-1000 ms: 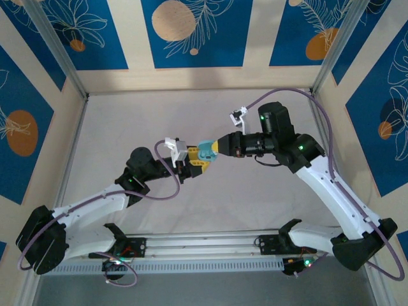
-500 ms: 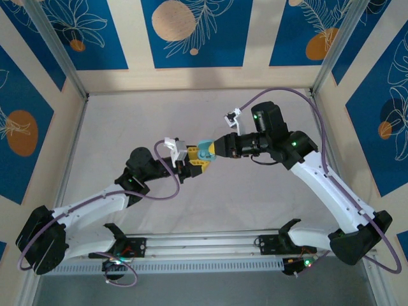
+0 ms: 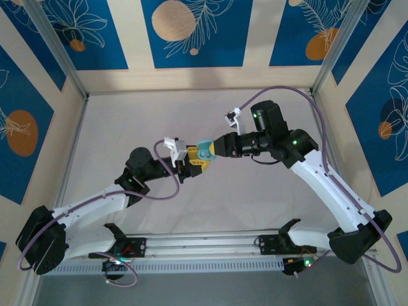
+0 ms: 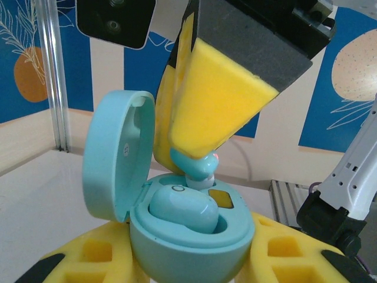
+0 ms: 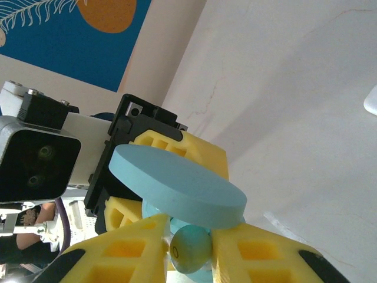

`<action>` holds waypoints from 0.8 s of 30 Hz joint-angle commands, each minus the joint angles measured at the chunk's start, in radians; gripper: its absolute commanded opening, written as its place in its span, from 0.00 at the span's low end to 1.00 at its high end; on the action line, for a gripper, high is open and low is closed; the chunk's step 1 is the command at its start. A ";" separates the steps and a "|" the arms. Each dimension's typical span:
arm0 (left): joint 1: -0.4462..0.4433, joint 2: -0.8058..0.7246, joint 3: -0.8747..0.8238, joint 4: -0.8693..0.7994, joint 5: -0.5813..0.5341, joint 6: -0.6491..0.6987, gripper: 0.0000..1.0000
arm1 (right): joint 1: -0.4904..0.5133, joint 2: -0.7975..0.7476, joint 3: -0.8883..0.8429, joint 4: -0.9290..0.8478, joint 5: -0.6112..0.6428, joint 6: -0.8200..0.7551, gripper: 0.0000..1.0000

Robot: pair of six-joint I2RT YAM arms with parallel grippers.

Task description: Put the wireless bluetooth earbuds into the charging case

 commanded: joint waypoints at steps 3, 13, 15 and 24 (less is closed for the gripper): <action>-0.011 -0.028 0.023 0.058 0.009 -0.005 0.33 | 0.007 0.006 0.032 -0.042 0.024 -0.012 0.27; -0.010 -0.033 0.026 0.047 0.004 -0.001 0.33 | 0.007 -0.021 0.045 -0.052 0.061 -0.005 0.34; -0.010 -0.034 0.026 0.044 0.002 0.002 0.33 | 0.005 -0.033 0.045 -0.048 0.070 -0.002 0.36; -0.010 -0.030 0.025 0.026 0.000 0.016 0.33 | -0.007 -0.107 0.022 0.017 0.152 0.040 0.45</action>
